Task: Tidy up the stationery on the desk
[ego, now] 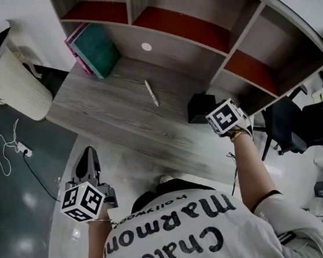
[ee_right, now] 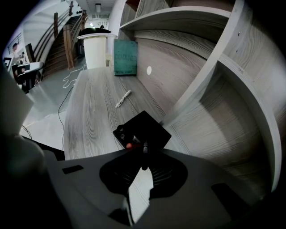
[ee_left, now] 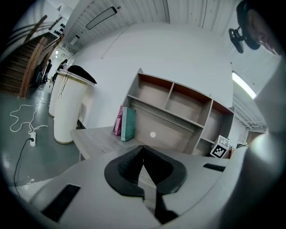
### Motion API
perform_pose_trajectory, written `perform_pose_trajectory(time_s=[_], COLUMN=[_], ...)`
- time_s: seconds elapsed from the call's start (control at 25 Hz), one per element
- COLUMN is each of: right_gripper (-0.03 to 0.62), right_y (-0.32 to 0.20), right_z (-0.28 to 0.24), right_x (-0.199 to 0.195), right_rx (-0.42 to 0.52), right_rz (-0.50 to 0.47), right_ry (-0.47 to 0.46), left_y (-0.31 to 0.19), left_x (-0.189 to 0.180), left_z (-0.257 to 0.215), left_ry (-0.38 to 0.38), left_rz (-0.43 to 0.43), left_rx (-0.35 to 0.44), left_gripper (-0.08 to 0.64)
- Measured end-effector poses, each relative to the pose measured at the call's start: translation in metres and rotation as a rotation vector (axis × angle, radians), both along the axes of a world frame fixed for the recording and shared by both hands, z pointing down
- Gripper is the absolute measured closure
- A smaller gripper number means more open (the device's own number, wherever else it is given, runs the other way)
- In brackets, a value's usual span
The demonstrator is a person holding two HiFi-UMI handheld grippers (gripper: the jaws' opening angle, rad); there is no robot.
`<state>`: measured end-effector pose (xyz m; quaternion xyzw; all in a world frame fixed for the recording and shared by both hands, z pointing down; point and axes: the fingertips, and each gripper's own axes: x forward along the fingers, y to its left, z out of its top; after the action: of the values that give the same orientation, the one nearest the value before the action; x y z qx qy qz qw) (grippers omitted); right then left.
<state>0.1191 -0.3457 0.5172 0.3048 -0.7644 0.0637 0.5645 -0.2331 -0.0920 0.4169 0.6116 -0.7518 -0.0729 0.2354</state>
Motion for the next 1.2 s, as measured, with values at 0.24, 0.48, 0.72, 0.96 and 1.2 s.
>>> perform_pose_trajectory(time_s=[0.24, 0.48, 0.72, 0.96, 1.2], right_gripper=[0.538, 0.531, 0.531, 0.531, 0.529], right_y=[-0.012, -0.01, -0.006, -0.011, -0.011], right_z=[-0.008, -0.006, -0.003, -0.005, -0.005], right_x=[-0.001, 0.001, 0.002, 0.0, -0.001], right_rx=[0.069, 0.062, 0.037, 0.064, 0.068], right_rz=[-0.018, -0.017, -0.008, -0.006, -0.013], right_ry=[-0.009, -0.017, -0.025, -0.04, -0.054], left_y=[0.002, 0.005, 0.006, 0.007, 0.009], left_x=[0.001, 0.003, 0.005, 0.009, 0.012], left_z=[-0.003, -0.002, -0.004, -0.005, -0.005], left_ry=[-0.008, -0.01, -0.014, -0.018, -0.021], left_rz=[-0.005, -0.008, -0.011, -0.01, -0.015], left_rx=[0.001, 0.0, 0.002, 0.002, -0.001], left_gripper=[0.545, 0.545, 0.545, 0.545, 0.545])
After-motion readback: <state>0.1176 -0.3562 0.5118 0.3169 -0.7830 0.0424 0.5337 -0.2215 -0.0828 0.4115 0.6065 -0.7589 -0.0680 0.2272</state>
